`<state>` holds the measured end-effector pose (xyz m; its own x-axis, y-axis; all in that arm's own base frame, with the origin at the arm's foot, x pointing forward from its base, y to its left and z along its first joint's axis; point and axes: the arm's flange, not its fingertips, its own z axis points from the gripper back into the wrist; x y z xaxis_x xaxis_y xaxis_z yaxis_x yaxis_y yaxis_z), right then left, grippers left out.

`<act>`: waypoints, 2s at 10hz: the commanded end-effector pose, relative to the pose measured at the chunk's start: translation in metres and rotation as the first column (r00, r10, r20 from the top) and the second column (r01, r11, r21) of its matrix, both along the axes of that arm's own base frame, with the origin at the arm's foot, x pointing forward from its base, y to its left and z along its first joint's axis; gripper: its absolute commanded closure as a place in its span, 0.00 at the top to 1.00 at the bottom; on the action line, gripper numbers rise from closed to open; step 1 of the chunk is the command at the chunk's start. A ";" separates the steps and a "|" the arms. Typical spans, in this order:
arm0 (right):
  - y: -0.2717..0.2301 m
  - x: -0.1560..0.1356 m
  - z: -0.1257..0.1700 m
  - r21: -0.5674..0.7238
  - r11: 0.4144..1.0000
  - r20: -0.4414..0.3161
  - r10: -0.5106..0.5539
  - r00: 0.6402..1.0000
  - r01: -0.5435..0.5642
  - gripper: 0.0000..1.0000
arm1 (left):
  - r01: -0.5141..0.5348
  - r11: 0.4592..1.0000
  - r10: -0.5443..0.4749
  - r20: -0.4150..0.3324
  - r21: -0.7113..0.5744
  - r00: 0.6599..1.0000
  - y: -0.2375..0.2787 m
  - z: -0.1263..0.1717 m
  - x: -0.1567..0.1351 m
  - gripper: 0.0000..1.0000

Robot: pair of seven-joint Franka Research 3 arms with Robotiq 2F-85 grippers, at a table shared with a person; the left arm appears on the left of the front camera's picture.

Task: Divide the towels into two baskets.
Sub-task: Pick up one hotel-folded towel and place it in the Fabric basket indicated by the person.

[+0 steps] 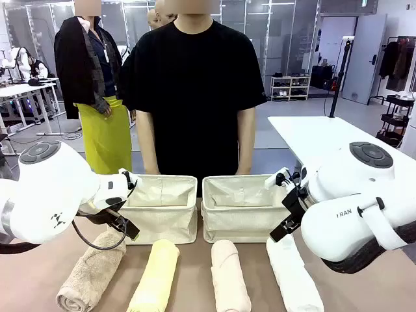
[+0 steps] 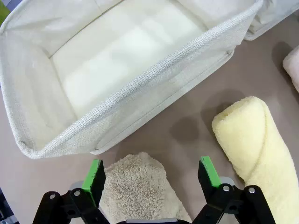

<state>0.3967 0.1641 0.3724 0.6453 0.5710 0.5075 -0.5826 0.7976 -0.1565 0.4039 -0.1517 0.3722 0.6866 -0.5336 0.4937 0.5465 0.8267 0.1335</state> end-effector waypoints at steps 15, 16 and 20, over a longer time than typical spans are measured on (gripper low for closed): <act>-0.011 0.017 0.066 0.170 0.985 -0.047 0.035 0.998 -0.027 1.00 | 0.034 0.999 -0.034 0.001 -0.028 0.999 -0.006 0.048 -0.007 1.00; -0.014 0.018 0.084 0.225 0.974 -0.072 0.054 0.996 -0.036 1.00 | 0.035 0.998 -0.035 0.007 -0.051 0.999 -0.006 0.064 -0.014 1.00; -0.075 -0.003 0.142 0.608 0.792 -0.317 0.177 0.932 0.056 1.00 | 0.258 0.840 -0.353 -0.122 -0.477 0.927 0.052 0.130 -0.072 1.00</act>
